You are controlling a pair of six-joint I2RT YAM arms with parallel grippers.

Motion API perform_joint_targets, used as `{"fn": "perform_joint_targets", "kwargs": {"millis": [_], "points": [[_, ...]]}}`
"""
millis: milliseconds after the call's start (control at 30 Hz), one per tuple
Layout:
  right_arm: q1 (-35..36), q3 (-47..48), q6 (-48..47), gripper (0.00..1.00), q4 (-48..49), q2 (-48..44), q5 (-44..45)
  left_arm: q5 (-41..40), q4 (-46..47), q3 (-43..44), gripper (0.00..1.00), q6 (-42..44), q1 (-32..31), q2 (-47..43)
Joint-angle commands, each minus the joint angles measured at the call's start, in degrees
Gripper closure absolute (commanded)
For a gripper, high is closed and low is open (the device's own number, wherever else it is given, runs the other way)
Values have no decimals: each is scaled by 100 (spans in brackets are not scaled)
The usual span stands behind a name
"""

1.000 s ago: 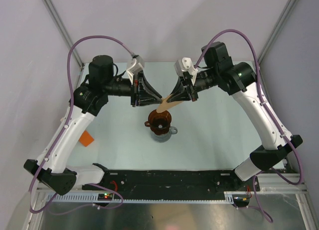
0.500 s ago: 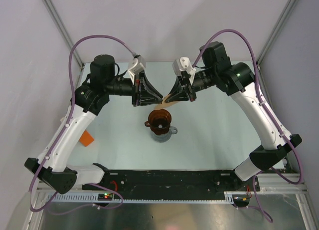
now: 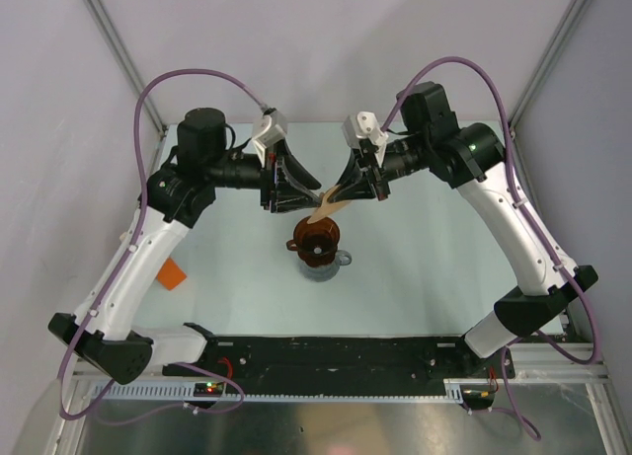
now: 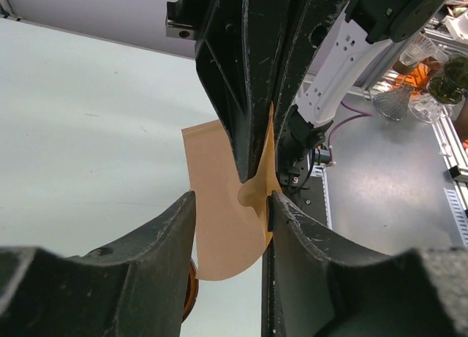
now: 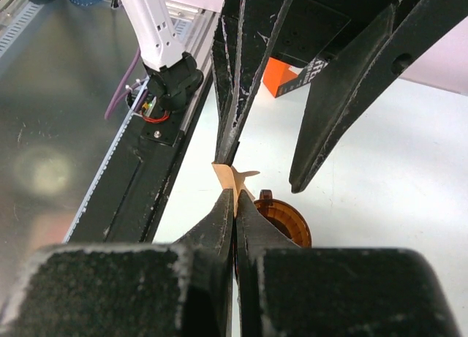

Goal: Place the coffee filter in the dripper

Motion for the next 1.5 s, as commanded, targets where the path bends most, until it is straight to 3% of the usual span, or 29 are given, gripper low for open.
{"fn": "perform_joint_targets", "kwargs": {"millis": [0, 200, 467, 567, 633, 1167, 1467], "points": [[10, 193, -177, 100, -50, -12, -43, 116, 50, 95, 49, 96, 42, -115], [55, 220, -158, 100, 44, 21, 39, 45, 52, 158, 36, 44, 28, -46], [68, 206, -171, 100, 58, -6, 135, 47, 53, 142, 55, 29, 26, -49], [72, 150, -249, 100, 57, -39, 219, 100, 52, 149, 47, 33, 26, -53], [74, 106, -284, 100, 74, -70, 238, 113, 58, 160, 47, 28, 26, -40], [130, -200, -560, 100, 283, -315, 29, 298, 54, 195, 96, -76, 22, 70], [129, -225, -632, 100, 221, -308, 150, 126, 49, 100, 100, -14, 28, -27]]}}
